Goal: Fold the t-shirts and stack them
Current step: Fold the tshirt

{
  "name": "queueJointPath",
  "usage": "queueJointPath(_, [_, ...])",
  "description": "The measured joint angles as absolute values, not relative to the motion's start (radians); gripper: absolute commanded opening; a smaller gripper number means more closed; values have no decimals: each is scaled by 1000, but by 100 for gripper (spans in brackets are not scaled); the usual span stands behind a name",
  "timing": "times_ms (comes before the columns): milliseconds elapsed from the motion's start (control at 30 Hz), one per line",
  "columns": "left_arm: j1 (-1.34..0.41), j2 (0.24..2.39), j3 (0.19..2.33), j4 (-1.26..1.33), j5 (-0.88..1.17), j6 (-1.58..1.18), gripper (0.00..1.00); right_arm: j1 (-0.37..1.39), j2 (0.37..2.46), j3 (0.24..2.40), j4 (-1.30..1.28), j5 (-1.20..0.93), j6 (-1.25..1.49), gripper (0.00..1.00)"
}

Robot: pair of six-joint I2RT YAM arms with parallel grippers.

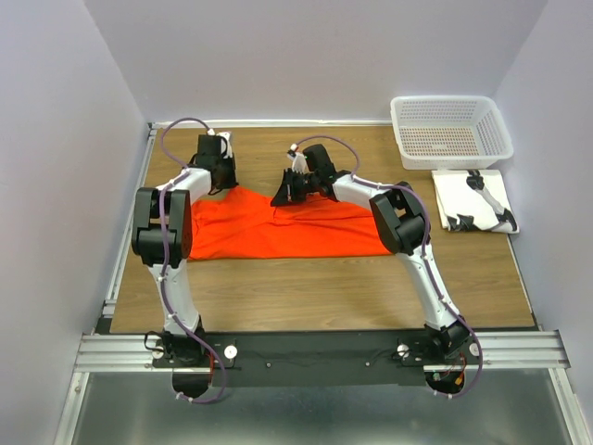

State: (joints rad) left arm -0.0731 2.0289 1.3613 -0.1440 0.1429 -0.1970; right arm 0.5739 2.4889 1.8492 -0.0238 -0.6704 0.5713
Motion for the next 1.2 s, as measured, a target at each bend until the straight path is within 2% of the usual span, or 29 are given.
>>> queueJointPath(433, [-75,1792,1277,-148,131,-212,0,583,2445,1845,-52,-606,485,8])
queueJointPath(833, [-72,1737,1140,-118,76,-249,0,663,2339,1816,-143,-409,312,9])
queueJointPath(1200, [-72,1565,973,-58,39,-306,0,746,2301,1778,-216,-273,177,10])
